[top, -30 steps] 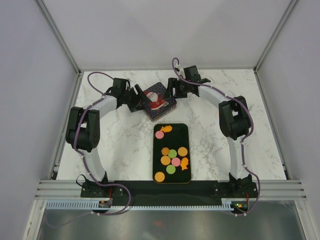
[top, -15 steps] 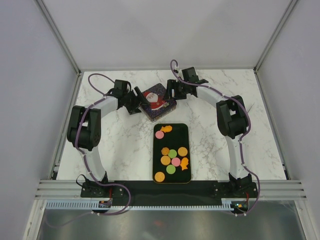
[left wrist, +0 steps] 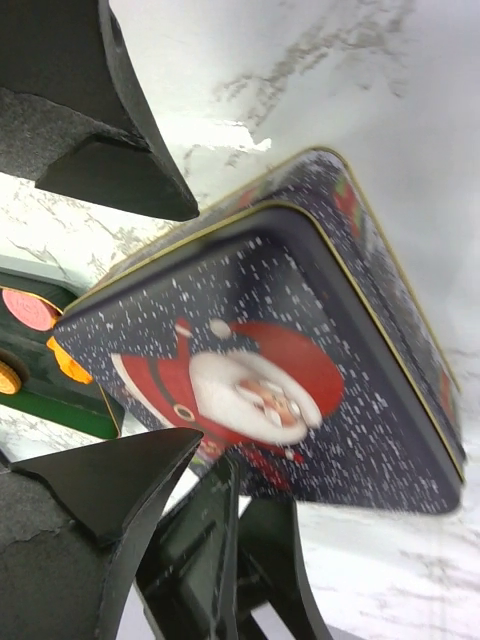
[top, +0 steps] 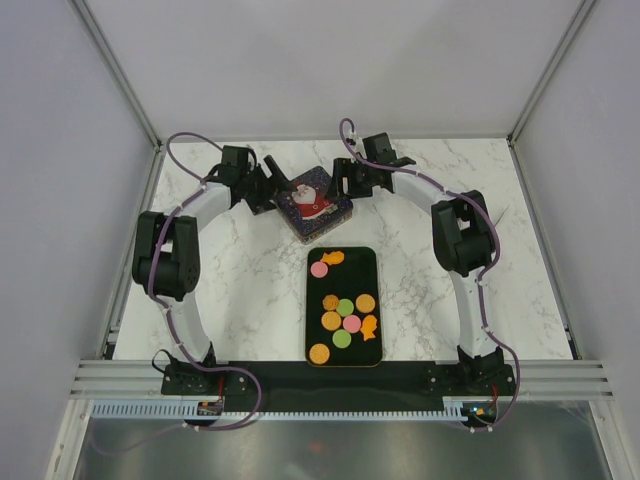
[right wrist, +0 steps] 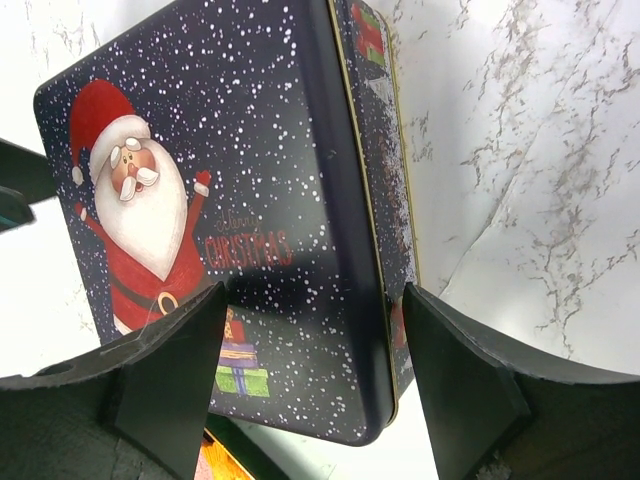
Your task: Pack the cookies
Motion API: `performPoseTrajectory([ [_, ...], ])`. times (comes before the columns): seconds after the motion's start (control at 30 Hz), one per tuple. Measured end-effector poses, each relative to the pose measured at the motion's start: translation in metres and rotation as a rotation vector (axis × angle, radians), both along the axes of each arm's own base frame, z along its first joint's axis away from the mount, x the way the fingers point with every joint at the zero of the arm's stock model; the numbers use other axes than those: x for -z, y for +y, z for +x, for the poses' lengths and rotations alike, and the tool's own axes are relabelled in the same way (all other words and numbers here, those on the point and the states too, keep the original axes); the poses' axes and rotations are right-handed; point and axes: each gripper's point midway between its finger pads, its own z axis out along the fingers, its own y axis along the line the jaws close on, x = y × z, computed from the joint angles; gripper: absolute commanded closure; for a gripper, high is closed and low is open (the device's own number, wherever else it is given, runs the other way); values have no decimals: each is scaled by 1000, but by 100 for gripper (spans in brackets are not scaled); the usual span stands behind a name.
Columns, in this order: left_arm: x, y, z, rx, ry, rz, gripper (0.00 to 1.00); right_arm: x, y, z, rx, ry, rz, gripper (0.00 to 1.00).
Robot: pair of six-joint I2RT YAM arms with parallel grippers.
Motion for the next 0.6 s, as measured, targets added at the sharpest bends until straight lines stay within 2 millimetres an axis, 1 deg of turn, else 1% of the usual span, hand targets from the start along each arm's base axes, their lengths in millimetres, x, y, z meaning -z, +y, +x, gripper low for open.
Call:
performPoseTrajectory([
  [0.1, -9, -1, 10, 4, -31, 2, 8, 0, 0, 0, -2, 0, -3, 21],
  [0.13, -9, -1, 13, 4, -35, 6, 8, -1, 0, 0, -3, 0, -3, 21],
  [0.23, -3, 1, 19, 5, -30, 17, 8, 0, 1, 2, -7, 2, 1, 20],
  [0.43, 26, 7, 26, 3, 20, 64, 8, 1, 3, 2, -21, 5, 3, 20],
  [0.6, 25, 10, 29, 4, 13, 79, 7, 1, 5, 3, -31, 10, 10, 20],
])
